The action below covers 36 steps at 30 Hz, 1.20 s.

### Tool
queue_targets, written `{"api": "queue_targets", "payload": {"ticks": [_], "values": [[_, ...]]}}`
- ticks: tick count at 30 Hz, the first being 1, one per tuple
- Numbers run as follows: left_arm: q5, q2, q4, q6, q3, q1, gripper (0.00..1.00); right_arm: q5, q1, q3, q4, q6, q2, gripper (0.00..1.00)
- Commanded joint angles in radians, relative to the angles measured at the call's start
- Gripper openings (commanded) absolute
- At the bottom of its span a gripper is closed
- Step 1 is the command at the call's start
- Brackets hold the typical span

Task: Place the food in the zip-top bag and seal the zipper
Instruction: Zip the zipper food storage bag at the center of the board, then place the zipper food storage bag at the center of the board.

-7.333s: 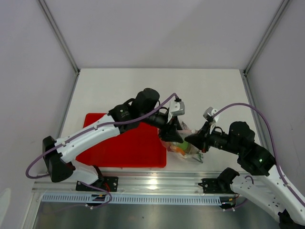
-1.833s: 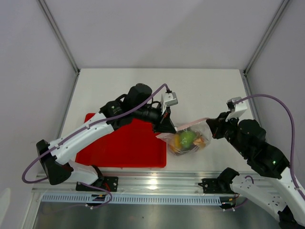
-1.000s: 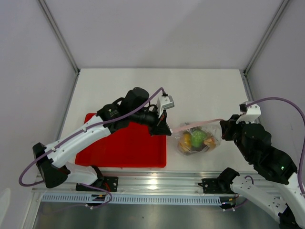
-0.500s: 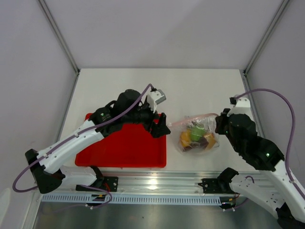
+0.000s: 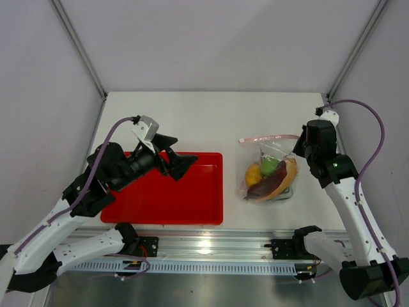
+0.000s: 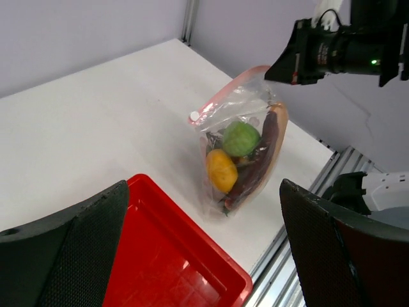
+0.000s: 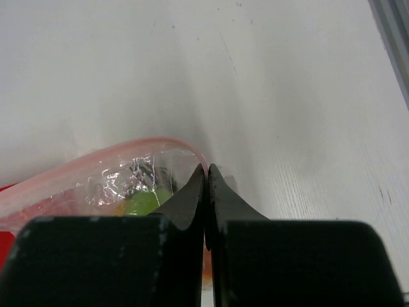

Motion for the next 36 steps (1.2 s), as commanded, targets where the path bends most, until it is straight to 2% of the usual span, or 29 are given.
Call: {"api": "queue_targets", "payload": {"ticks": [1,5,12,15,18,26,36], "values": [[0.012,0.027,0.034,-0.024,-0.001,0.005,0.99,-0.059,-0.029,0.055,0.082,0.000,0.040,0.00],[0.089,0.047,0.050,-0.044,-0.019,0.005,1.00,-0.043,-0.055,0.075,0.076,0.016,0.121,0.00],[0.167,0.063,0.075,-0.067,-0.041,0.005,0.99,-0.013,-0.131,0.029,0.177,0.019,0.224,0.00],[0.171,0.054,0.080,-0.068,-0.052,0.005,0.99,-0.064,-0.212,0.030,0.229,0.043,0.293,0.00],[0.187,0.046,0.092,-0.079,-0.065,0.005,0.99,-0.095,-0.241,0.056,0.278,0.047,0.357,0.00],[0.190,0.015,0.084,-0.084,-0.093,0.003,0.99,-0.148,-0.241,0.194,0.316,0.017,0.695,0.00],[0.227,0.053,0.089,-0.087,-0.096,0.003,0.99,-0.167,-0.241,0.223,0.385,-0.007,0.873,0.00]]}}
